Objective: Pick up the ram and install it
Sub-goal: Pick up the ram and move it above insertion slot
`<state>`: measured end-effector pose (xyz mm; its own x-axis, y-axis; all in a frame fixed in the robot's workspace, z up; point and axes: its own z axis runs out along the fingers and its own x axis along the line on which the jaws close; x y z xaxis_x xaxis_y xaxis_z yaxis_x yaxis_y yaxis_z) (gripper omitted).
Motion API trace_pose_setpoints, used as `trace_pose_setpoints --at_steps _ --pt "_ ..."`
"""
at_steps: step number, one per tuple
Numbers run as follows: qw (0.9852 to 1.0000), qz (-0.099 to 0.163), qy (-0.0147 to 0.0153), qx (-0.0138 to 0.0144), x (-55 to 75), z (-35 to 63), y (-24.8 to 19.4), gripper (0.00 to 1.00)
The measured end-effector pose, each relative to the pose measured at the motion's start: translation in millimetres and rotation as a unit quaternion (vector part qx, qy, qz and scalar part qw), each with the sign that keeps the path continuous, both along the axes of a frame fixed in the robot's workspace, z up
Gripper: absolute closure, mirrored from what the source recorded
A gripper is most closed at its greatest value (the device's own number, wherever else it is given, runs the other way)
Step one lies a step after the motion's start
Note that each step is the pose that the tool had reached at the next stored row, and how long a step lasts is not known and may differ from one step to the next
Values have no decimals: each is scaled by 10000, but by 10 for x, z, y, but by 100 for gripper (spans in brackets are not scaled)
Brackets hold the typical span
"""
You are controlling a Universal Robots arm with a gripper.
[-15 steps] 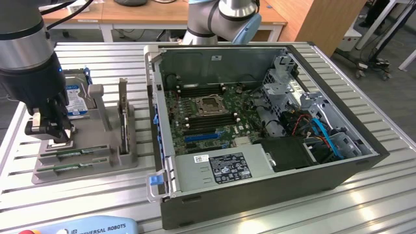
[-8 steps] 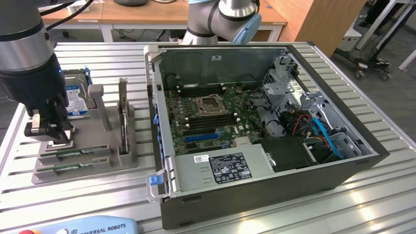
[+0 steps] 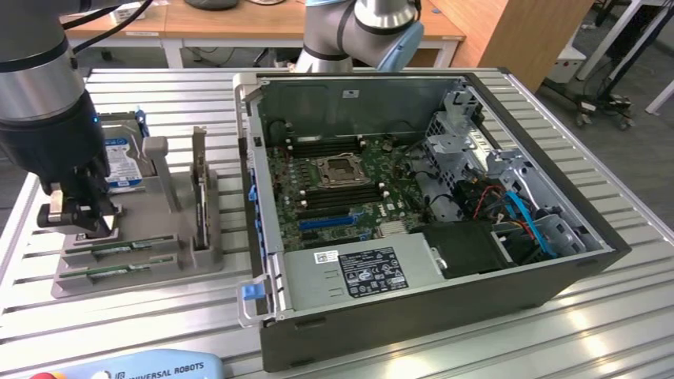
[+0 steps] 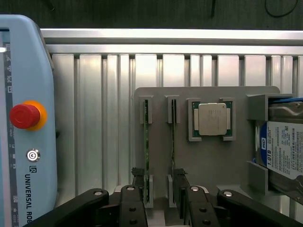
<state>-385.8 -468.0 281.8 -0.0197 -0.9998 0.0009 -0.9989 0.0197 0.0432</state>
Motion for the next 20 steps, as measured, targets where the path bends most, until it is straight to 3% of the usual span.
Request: trace_pose_setpoints --at_steps 20 --pt "10000 1 0 0 0 -79 -1 62"
